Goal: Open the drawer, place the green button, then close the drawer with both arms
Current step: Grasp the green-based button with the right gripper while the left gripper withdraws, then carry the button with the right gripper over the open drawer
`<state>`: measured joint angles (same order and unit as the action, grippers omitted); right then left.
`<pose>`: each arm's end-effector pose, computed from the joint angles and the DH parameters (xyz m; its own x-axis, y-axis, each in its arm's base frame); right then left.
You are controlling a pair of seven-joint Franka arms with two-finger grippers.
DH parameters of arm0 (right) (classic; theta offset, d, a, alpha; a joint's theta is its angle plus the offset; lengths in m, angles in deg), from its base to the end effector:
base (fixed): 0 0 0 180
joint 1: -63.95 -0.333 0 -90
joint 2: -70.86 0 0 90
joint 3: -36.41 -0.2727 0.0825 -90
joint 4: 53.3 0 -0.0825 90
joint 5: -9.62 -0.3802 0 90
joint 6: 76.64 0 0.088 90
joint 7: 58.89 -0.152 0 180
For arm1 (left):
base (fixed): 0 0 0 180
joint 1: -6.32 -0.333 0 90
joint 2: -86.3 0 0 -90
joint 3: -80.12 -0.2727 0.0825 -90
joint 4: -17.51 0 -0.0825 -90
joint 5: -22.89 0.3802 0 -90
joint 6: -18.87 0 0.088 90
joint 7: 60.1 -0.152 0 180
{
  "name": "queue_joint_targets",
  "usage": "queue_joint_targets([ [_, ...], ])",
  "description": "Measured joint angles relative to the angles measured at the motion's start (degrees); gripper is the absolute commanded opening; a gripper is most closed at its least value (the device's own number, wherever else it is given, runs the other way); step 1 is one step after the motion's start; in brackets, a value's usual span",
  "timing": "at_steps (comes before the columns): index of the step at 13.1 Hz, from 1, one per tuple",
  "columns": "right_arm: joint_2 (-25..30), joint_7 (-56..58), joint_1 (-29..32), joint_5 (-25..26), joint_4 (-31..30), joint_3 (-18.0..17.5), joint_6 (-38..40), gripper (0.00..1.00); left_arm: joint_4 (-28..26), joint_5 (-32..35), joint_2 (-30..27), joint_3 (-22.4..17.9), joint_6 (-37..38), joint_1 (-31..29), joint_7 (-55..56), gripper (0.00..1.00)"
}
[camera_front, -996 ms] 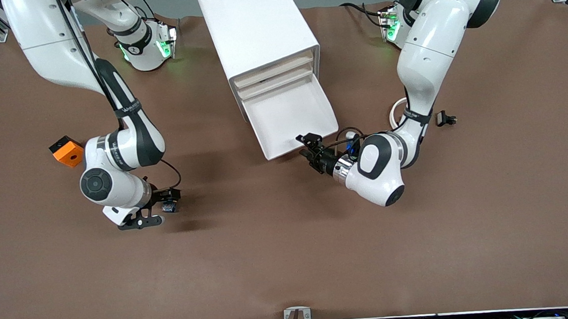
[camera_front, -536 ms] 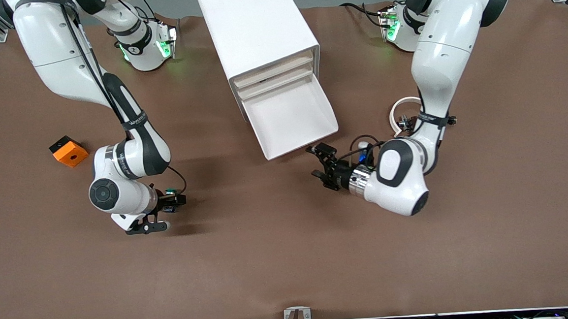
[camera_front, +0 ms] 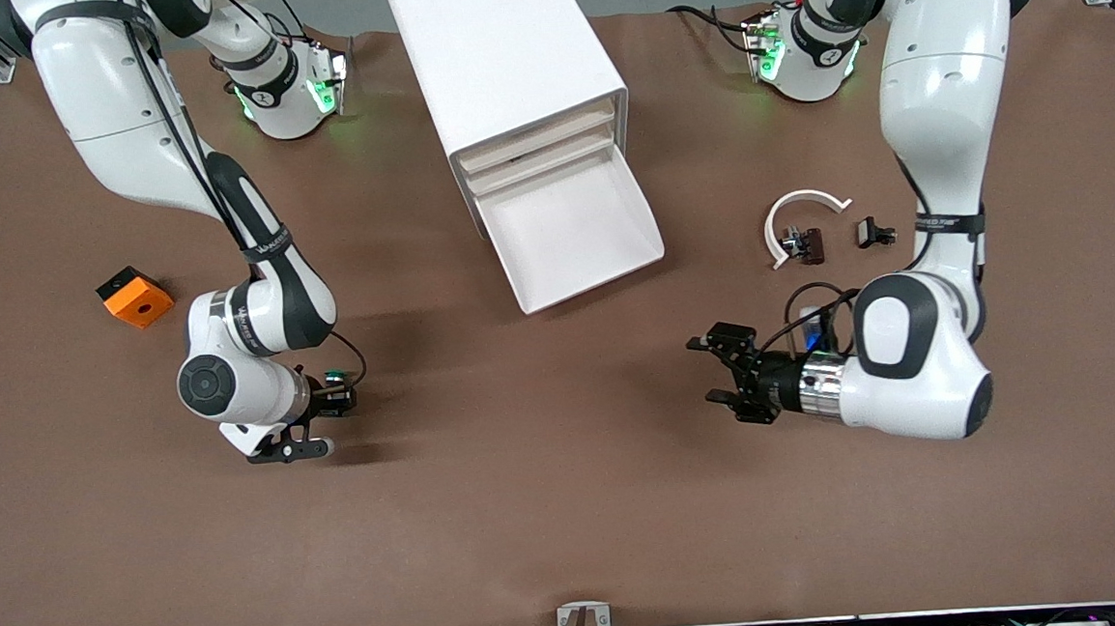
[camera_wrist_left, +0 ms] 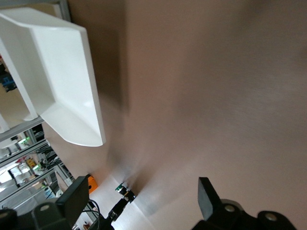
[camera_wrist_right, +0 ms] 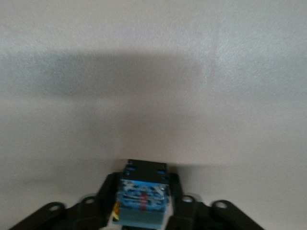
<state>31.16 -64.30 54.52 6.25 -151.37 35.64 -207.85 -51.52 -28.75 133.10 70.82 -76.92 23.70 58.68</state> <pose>0.6140 0.1139 0.1031 0.9920 0.0416 -0.1193 0.0374 -0.9986 -0.0370 0.6563 -0.2301 0.2358 -0.6216 0.6854 -0.3793 0.7214 0.3123 -0.6181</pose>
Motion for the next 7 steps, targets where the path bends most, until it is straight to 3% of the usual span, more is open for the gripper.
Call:
queue_joint_targets([
  [4,0.17,0.0,-0.02,-0.01,1.17,-0.03,0.7,0.03,-0.06,10.22,-0.54,-4.01,1.52,-1.79,-12.97,1.0],
  [7,2.82,-3.96,-0.3,-0.04,3.32,-0.25,8.62,0.05,-0.06,16.43,-0.55,-4.54,1.55,-3.22,-18.81,1.0],
])
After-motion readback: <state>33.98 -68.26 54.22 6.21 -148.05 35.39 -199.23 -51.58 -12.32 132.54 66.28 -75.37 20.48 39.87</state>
